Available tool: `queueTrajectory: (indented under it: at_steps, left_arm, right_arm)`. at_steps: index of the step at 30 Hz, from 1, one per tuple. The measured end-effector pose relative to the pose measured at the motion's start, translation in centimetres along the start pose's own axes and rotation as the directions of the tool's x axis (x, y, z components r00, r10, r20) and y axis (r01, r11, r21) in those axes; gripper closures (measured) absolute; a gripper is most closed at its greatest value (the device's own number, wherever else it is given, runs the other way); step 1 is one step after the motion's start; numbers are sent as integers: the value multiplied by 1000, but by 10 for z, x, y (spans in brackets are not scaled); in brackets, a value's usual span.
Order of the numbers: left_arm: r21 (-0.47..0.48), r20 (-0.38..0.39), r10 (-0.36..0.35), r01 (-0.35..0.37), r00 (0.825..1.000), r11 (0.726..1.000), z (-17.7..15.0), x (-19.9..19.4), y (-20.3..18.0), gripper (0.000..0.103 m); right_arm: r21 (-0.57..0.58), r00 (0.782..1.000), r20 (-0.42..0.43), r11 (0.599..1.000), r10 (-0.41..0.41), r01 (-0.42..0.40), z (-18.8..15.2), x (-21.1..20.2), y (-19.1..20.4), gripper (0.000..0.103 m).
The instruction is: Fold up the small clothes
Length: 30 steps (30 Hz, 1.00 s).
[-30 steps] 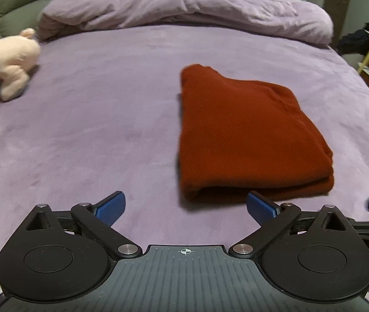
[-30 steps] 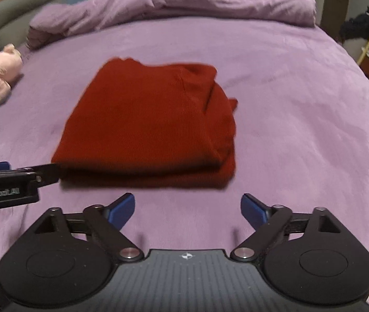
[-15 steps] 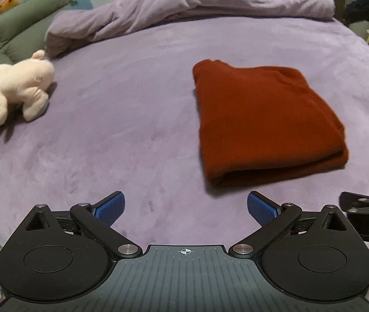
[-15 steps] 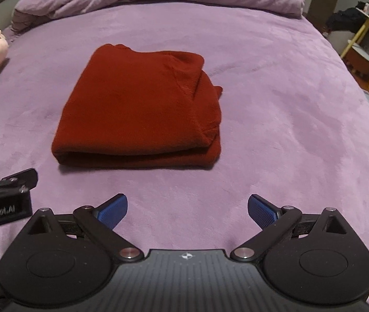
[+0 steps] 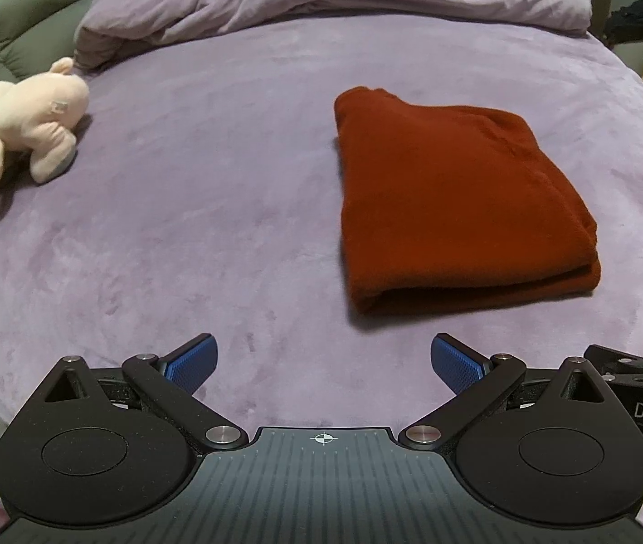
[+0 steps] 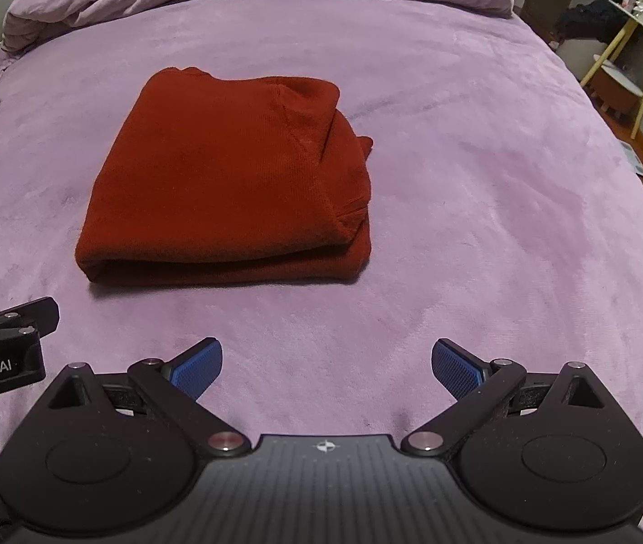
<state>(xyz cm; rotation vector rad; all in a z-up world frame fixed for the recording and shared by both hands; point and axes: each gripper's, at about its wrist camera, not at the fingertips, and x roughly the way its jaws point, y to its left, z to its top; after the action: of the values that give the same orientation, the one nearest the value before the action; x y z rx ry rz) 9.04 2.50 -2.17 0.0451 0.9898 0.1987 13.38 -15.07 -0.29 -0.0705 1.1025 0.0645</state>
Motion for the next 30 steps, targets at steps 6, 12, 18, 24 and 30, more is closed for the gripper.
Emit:
queueTrajectory:
  at_steps: [6,12,18,24,30]
  left_arm:
    - [4,-8,-3,4,1000,1000,0,1,-1,0]
    - [3,-20,-12,12,1000,1000,2,3,1,0]
    - [5,-24,-14,15,1000,1000,2,4,0,0]
    - [0,-31,-24,24,999,1000,4,7,1,0]
    - [5,-33,-23,23,999,1000,3,8,0,0]
  right_arm:
    - [-6,1000,-10,1000,-8,7,1,1,0,4]
    - [15,1000,-25,1000,3,-3,1,2,0,4]
    - [18,999,-32,1000,16,-15,2,4,-1,4]
    - [23,999,-33,1000,10,-10,2,5,1,4]
    - [35,999,-38,999,7,-6,3,7,-3,4]
